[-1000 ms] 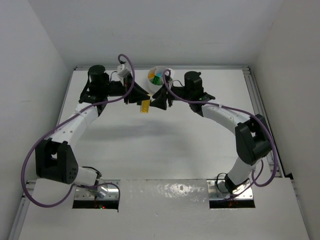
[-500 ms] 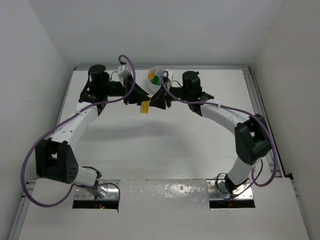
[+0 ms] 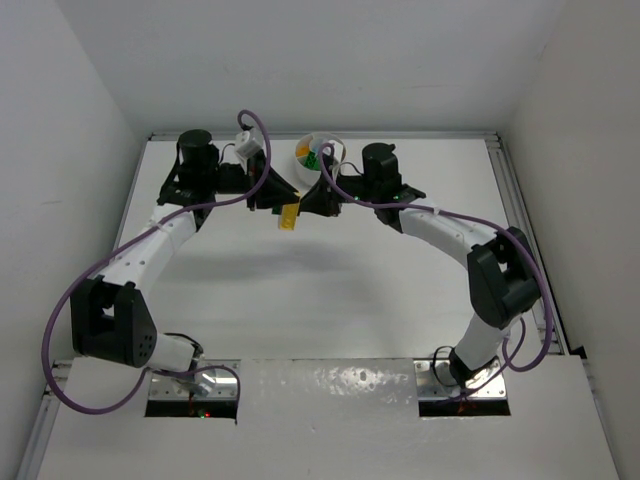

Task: Sort the legos into containers by color

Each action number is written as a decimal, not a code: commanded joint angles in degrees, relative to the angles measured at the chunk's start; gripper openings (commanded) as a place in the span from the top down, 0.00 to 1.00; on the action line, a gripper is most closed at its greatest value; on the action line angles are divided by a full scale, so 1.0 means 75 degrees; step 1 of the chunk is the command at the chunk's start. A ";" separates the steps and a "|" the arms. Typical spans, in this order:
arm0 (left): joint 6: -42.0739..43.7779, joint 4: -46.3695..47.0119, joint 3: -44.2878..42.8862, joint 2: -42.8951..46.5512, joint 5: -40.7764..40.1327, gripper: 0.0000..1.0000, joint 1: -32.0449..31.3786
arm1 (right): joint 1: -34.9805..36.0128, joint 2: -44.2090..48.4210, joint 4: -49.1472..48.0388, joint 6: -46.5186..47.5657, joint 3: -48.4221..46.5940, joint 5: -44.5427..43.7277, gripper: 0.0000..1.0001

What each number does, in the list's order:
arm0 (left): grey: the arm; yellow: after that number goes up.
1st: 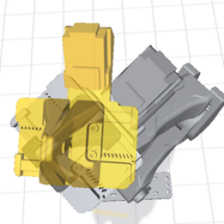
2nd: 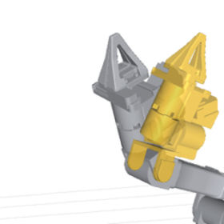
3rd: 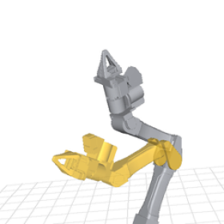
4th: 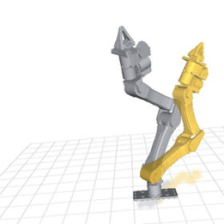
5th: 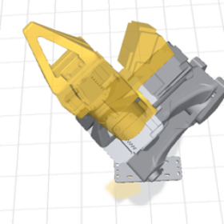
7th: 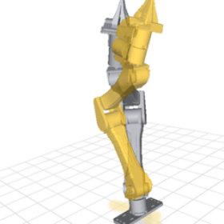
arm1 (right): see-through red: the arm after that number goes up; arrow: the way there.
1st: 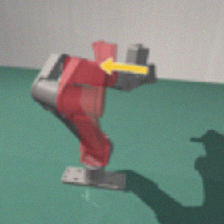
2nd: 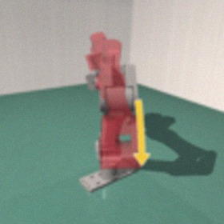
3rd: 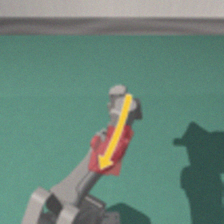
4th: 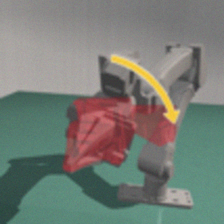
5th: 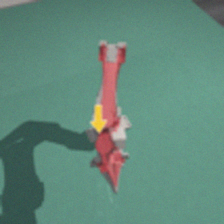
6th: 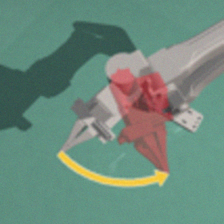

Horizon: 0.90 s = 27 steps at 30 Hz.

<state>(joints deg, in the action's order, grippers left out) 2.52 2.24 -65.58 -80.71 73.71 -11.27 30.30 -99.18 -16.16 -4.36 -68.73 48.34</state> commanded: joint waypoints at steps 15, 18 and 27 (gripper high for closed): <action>0.0085 0.0194 -0.0373 0.0097 -0.0887 0.16 -0.0033 | 0.0120 0.0251 -0.0985 -0.0801 0.0339 -0.0257 1.00; 0.0156 -0.0017 -0.0385 0.0155 -0.1773 0.00 -0.0033 | 0.0049 0.0298 -0.1325 -0.1199 0.0550 -0.0538 1.00; 0.1080 -0.1363 -0.0443 0.0483 -0.4455 0.00 -0.0126 | -0.0056 0.0555 -0.0156 -0.2405 0.0458 -0.3882 1.00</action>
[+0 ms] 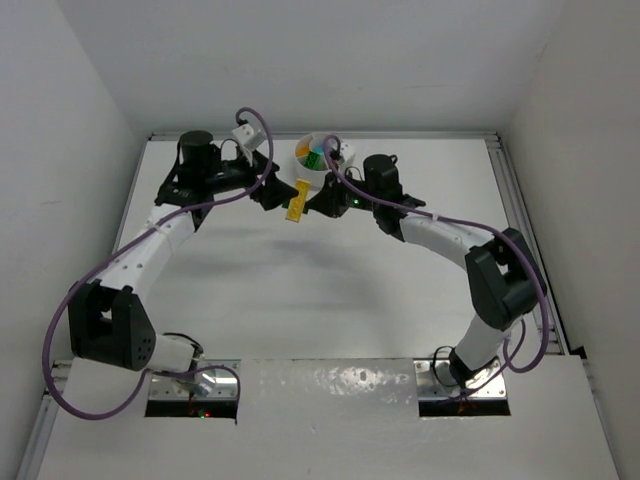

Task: Sort the legos into containers by color

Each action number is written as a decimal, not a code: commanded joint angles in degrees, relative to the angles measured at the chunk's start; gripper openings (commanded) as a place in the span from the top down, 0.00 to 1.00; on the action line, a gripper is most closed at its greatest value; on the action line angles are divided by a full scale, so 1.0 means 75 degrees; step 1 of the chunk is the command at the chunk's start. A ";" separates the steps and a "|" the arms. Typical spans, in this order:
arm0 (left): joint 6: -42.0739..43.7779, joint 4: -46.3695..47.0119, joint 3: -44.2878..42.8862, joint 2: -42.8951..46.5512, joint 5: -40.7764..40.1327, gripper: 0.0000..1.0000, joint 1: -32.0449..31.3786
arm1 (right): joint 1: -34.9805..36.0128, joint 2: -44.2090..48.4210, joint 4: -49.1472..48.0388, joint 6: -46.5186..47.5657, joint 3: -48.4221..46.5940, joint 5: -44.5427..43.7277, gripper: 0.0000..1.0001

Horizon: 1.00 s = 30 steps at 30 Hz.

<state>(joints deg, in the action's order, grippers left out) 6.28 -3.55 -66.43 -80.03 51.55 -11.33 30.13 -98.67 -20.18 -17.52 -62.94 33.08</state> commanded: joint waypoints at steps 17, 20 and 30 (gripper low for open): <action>0.2244 -0.0605 0.0373 0.0065 -0.4902 0.01 -0.1817 | 0.0647 0.0523 0.1027 -0.1778 -0.0691 -0.3743 1.00; 0.2303 -0.0453 0.0490 0.0042 -0.5162 0.19 -0.1805 | 0.0647 0.0570 0.0910 -0.1696 -0.0586 -0.3685 1.00; 0.1659 0.0226 0.0736 -0.0204 -0.4635 0.39 -0.1817 | 0.0658 0.0606 0.0488 -0.1754 -0.0433 -0.3110 1.00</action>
<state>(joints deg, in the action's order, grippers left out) 21.47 -6.70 -61.78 -80.86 15.70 -25.04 34.98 -96.44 -12.75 -30.04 -66.02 7.90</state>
